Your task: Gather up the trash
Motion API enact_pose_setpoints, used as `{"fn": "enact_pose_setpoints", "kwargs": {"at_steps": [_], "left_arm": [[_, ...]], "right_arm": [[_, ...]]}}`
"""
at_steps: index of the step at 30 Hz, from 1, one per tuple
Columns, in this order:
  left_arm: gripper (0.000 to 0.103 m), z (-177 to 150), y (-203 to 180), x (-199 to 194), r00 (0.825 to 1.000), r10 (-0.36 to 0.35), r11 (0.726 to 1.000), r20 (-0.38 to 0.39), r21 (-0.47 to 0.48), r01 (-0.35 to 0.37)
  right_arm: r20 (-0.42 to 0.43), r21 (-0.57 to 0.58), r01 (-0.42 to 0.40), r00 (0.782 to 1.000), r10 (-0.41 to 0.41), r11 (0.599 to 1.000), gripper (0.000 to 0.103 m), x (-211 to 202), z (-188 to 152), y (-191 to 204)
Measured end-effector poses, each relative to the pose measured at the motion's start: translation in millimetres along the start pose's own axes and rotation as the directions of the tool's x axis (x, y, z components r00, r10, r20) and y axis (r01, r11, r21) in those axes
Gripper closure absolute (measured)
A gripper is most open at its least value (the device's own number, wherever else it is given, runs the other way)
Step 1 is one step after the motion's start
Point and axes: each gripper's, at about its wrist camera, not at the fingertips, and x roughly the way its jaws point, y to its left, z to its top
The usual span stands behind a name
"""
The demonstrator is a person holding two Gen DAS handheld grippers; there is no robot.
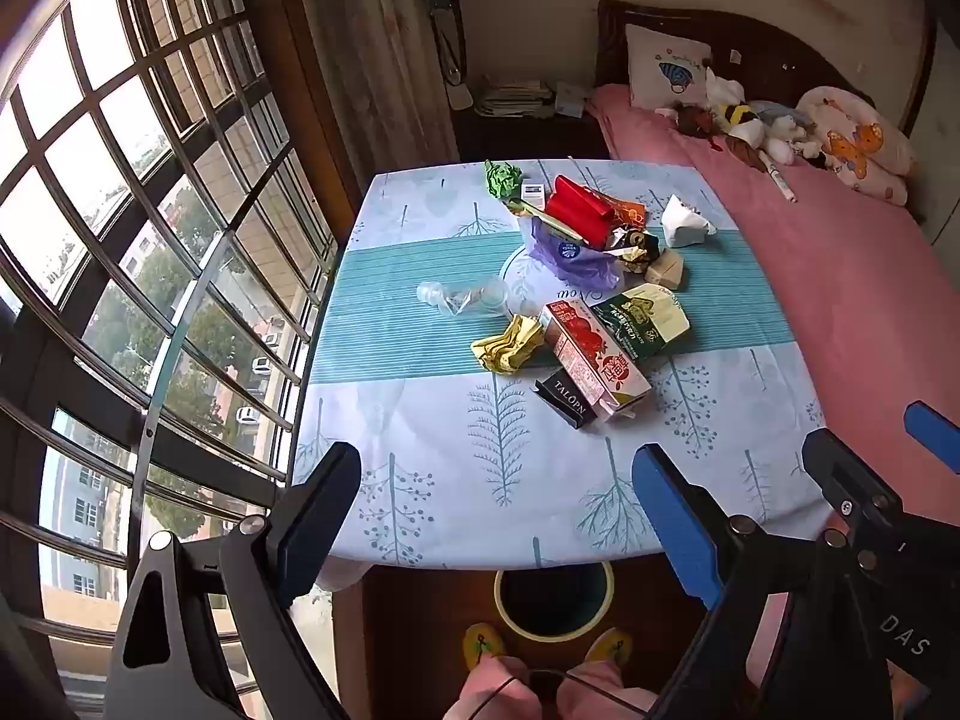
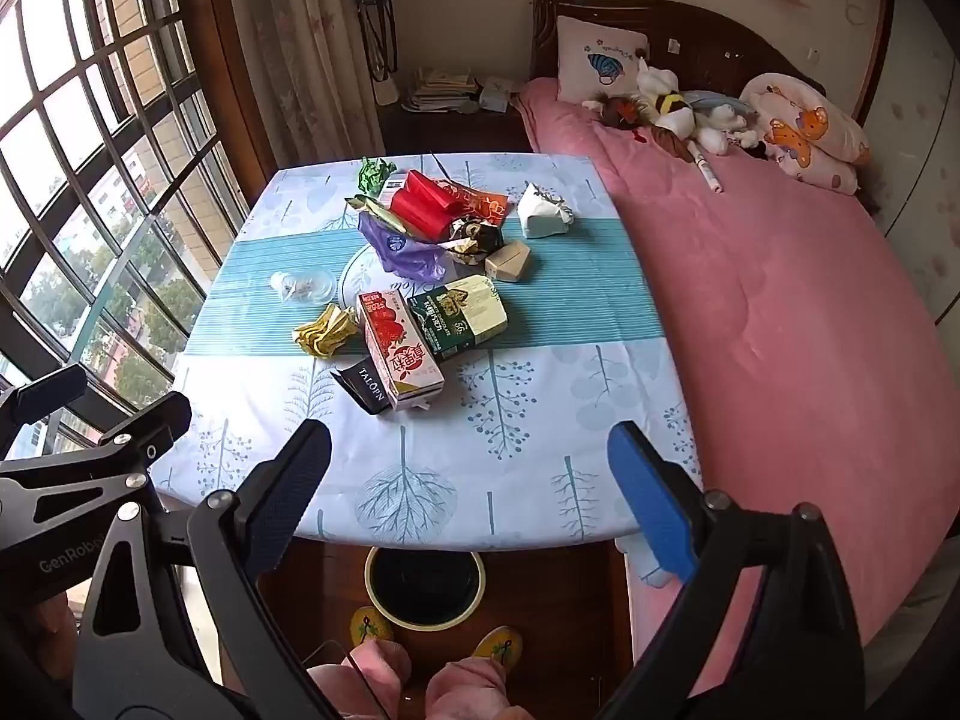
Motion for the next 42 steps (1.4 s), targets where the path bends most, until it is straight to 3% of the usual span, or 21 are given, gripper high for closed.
{"fn": "enact_pose_setpoints", "kwargs": {"at_steps": [14,42], "left_arm": [[0.010,10.5,11.5,-4.6,1.000,-0.005,1.000,-0.002,-0.001,0.005],[0.013,0.7,15.1,-6.2,1.000,-0.016,1.000,-0.005,-0.014,0.016]], "right_arm": [[-0.005,0.003,-0.002,1.000,0.002,1.000,0.010,1.8,0.5,1.1],[-0.001,0.000,-0.004,1.000,0.004,1.000,0.010,0.9,-4.1,2.9]]}}
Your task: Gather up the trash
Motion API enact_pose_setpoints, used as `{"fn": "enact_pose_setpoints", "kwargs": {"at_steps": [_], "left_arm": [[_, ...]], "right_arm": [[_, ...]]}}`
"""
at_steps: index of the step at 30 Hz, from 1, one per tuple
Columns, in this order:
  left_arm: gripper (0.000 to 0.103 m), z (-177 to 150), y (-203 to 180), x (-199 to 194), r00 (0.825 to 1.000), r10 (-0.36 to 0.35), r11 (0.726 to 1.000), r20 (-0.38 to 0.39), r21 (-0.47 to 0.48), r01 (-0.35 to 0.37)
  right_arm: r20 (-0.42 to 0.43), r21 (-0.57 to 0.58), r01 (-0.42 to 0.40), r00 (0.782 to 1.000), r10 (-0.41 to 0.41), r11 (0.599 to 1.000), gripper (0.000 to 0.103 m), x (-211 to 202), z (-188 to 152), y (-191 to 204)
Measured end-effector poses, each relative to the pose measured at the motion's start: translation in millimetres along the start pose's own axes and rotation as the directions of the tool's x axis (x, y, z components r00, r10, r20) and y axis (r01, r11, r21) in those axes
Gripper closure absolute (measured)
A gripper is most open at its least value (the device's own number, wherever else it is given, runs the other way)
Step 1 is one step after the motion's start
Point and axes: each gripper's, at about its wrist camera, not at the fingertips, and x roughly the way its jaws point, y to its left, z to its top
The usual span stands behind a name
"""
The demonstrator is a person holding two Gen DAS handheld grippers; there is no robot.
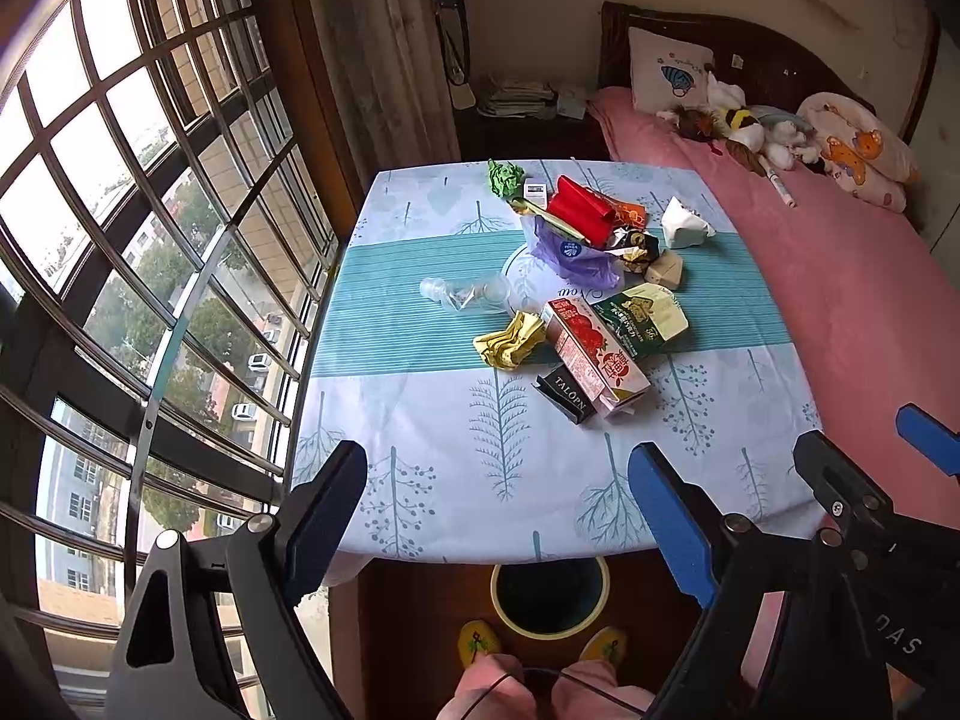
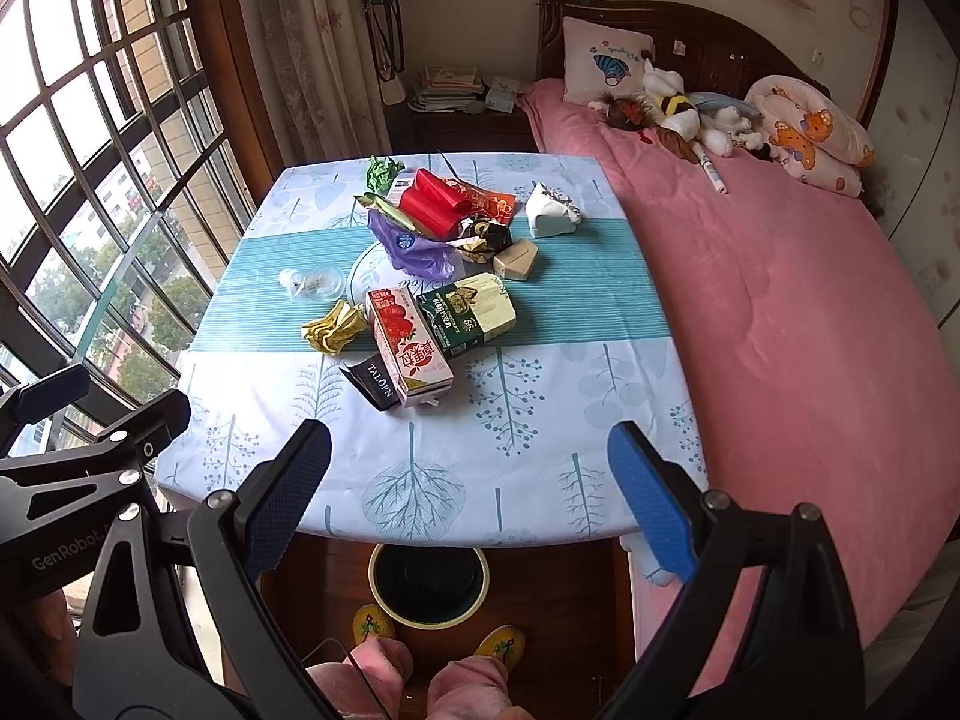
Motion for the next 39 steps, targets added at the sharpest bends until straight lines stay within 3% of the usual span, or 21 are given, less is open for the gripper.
{"fn": "enact_pose_setpoints", "kwargs": {"at_steps": [8,14,39], "left_arm": [[0.014,-6.1,-3.8,0.1,1.000,0.000,1.000,-0.018,0.007,0.000],[0.021,-10.2,-12.5,-0.7,0.999,-0.013,0.999,-0.034,0.030,0.014],[0.024,-11.4,-19.7,-3.3,0.998,-0.043,0.999,-0.040,-0.016,0.042]], "right_arm": [[0.002,0.005,-0.007,1.000,0.007,1.000,0.010,-1.1,-0.8,-1.0],[0.003,0.005,-0.009,1.000,0.009,1.000,0.010,-2.6,-1.9,-2.8],[0.001,0.003,-0.016,1.000,0.016,1.000,0.010,-5.1,-4.1,-6.4]]}}
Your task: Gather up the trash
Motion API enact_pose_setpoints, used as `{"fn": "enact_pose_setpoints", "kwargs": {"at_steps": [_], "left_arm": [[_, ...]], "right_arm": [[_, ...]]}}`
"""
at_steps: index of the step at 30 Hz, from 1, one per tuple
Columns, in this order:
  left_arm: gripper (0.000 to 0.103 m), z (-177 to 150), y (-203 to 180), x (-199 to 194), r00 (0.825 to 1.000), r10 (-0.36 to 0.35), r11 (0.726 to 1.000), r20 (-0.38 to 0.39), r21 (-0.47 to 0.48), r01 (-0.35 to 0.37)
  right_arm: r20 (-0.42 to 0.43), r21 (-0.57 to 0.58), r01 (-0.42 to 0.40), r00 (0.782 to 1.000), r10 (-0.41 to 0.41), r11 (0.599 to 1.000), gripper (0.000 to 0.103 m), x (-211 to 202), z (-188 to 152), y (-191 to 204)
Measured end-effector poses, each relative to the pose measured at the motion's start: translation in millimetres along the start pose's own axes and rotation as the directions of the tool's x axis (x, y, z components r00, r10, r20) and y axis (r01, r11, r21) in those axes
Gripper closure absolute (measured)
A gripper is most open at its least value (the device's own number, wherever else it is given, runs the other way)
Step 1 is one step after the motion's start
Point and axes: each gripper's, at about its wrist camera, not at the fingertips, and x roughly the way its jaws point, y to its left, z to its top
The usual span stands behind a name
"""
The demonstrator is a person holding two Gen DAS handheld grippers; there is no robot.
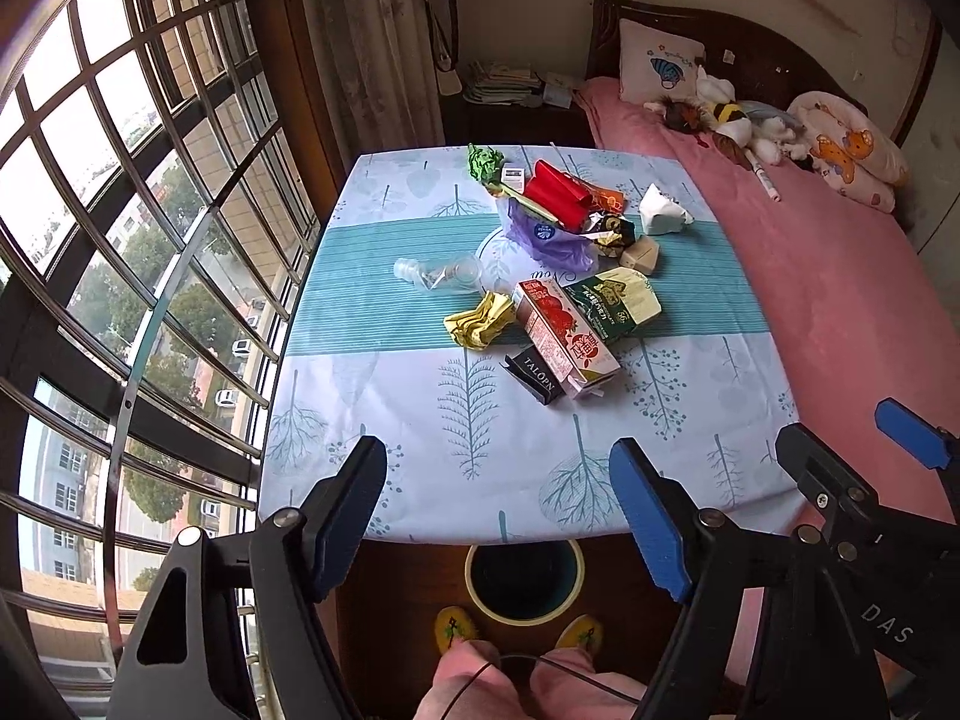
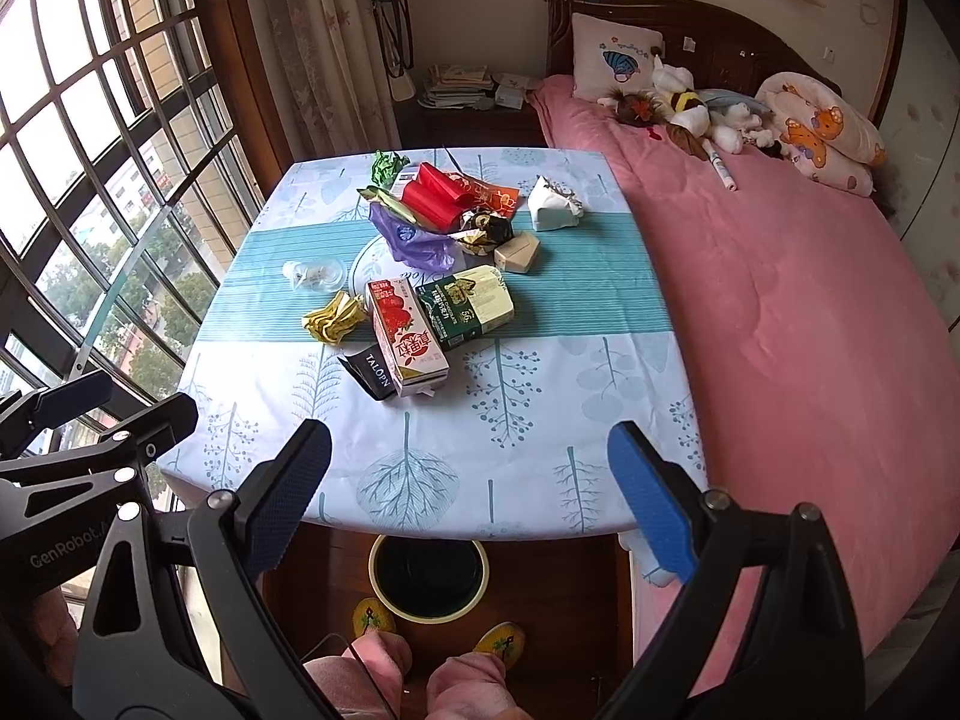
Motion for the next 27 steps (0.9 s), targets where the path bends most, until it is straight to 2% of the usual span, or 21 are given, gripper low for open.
{"fn": "enact_pose_setpoints", "kwargs": {"at_steps": [5,9,19,21,27], "left_arm": [[0.024,-1.8,0.4,-0.1,1.000,0.002,1.000,-0.004,-0.030,-0.002],[0.032,-3.1,-5.1,1.7,1.000,-0.002,0.999,-0.013,-0.041,0.001],[0.034,-3.7,-15.5,9.9,1.000,-0.003,0.997,-0.018,-0.082,0.001],[0.034,-4.0,-15.1,13.3,1.000,0.008,0.997,-0.020,-0.083,-0.010],[0.034,-6.9,-1.5,23.8,0.997,0.071,0.992,-0.035,-0.106,-0.074]], "right_arm": [[-0.006,-0.009,-0.016,1.000,0.016,1.000,0.010,-9.5,-9.5,-7.5],[-0.008,-0.026,-0.030,1.000,0.030,0.999,0.011,-10.3,-11.7,-8.4],[0.017,-0.065,-0.079,0.997,0.080,0.995,0.013,-1.7,5.5,-32.9],[0.011,-0.073,-0.108,0.994,0.109,0.991,0.013,2.5,9.8,-35.7],[-0.020,-0.105,-0.171,0.985,0.170,0.980,0.022,24.9,19.1,-34.5]]}}
